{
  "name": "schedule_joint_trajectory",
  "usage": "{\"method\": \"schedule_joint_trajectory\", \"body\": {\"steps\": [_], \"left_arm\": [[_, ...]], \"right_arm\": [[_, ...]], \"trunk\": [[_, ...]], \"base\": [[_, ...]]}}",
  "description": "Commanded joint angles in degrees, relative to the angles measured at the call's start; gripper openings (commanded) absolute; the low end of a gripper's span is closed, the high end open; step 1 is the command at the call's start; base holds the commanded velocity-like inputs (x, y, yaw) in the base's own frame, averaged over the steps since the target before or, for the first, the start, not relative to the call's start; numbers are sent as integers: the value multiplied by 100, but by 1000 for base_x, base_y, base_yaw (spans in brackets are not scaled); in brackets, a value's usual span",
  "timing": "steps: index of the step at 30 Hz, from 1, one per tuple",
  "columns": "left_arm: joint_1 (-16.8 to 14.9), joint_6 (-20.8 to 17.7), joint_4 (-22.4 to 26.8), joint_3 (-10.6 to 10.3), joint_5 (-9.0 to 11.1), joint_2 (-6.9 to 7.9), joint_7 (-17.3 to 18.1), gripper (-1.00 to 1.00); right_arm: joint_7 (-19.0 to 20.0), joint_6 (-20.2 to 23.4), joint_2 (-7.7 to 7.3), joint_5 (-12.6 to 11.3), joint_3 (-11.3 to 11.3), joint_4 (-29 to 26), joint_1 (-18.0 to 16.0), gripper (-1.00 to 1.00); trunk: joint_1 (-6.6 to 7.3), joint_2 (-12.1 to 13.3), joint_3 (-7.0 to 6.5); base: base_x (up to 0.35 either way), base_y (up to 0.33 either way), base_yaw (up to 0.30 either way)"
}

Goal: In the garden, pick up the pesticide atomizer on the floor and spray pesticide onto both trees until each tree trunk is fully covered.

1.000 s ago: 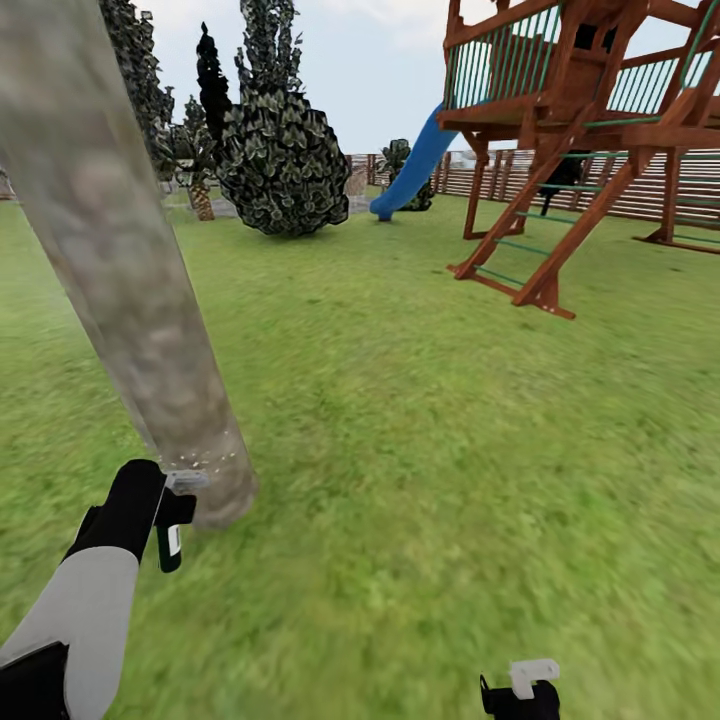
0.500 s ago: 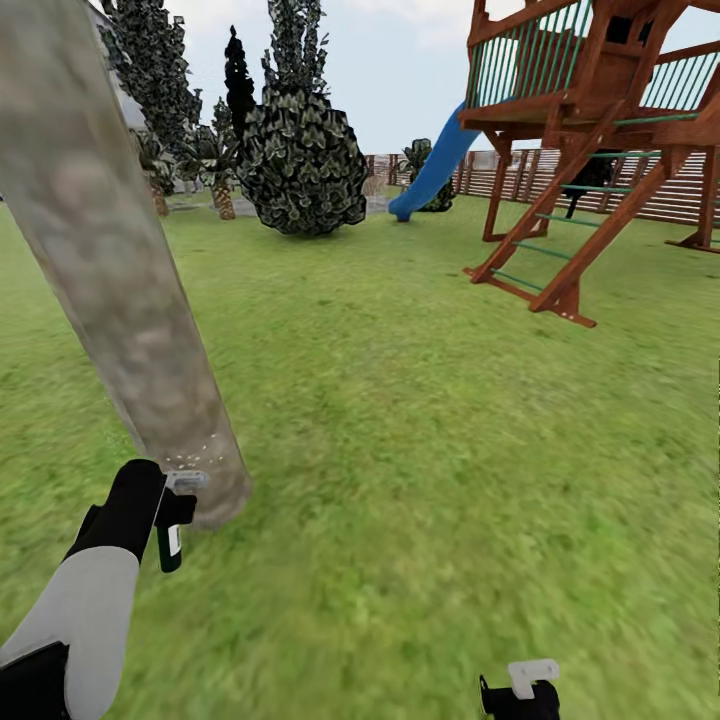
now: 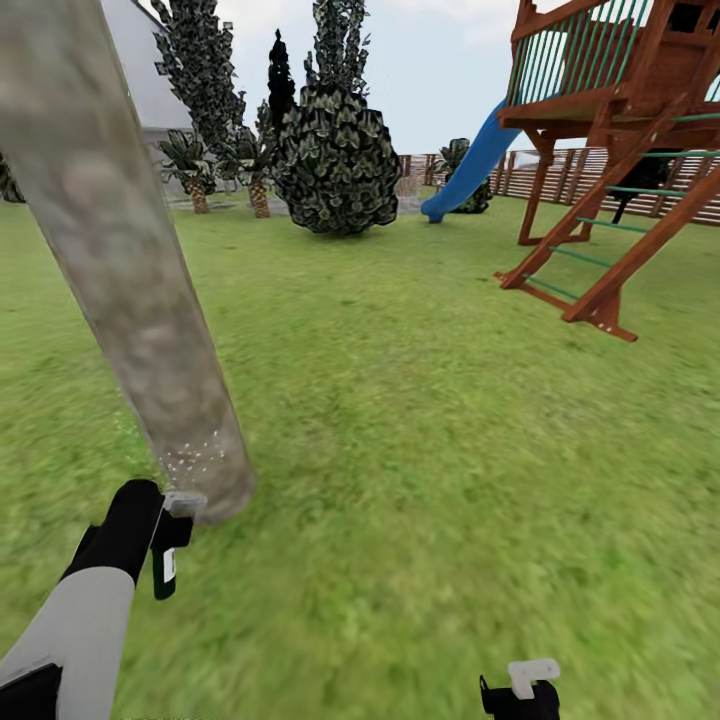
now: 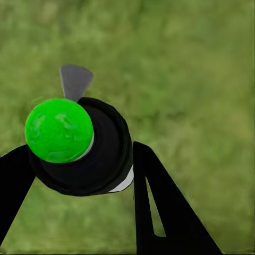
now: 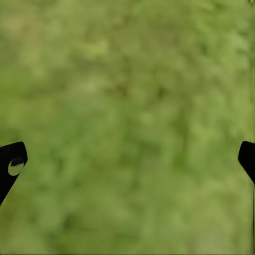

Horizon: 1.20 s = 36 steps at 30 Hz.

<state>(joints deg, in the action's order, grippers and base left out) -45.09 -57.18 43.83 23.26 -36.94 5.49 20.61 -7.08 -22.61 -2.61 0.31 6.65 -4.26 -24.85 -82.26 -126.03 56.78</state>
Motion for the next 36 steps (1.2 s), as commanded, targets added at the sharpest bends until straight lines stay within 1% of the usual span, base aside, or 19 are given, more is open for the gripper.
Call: {"method": "schedule_joint_trajectory", "body": {"steps": [1,3,4,6,7,9,11,15,29,31,33,36], "left_arm": [[48,-10,5,37,-50,-4,57,-100],[210,1,1,122,-45,-4,66,-100],[417,271,-37,359,11,-4,60,-100],[539,733,-123,836,116,0,48,-100],[575,871,-149,1001,125,0,43,-100],[607,989,-208,1123,92,-13,7,-100],[614,1026,-238,1157,149,-6,-33,-100],[616,1051,-243,1172,156,-9,-39,-100],[616,1068,-234,1142,98,-17,-56,-100],[616,1068,-234,1151,99,-22,-141,-100],[616,1069,-240,1161,128,-29,-432,-100],[616,1063,-243,1163,148,-32,-510,-100]], "right_arm": [[-39,-5,-2,2,47,3,-2,100],[-39,-4,0,4,47,4,-2,100],[-39,-6,-2,4,47,4,-2,100],[-39,-5,-3,4,47,4,-2,100],[-39,-6,-3,4,47,4,-2,100],[-39,-6,-3,4,47,4,-2,100],[-39,-7,-3,4,47,-3,-2,100],[-39,-5,-3,-1,47,-5,-2,100],[-45,-5,0,-4,47,-5,-2,100],[-44,-5,3,-3,47,-4,-2,100],[-45,-4,2,-3,47,-4,-2,100],[-47,-6,4,-3,47,-1,-2,100]], "trunk": [[0,-2,5],[0,-2,5],[0,-2,5],[0,-2,5],[0,-2,5],[0,-2,5],[0,-2,5],[0,-2,5],[0,-2,5],[0,-2,5],[0,-2,5],[0,-2,5]], "base": [[120,-261,77],[139,-261,14],[169,-248,1],[189,-234,0],[197,-221,0],[183,-227,0],[182,-230,0],[185,-231,49],[188,-230,264],[187,-230,275],[188,-230,275],[188,-230,275]]}}
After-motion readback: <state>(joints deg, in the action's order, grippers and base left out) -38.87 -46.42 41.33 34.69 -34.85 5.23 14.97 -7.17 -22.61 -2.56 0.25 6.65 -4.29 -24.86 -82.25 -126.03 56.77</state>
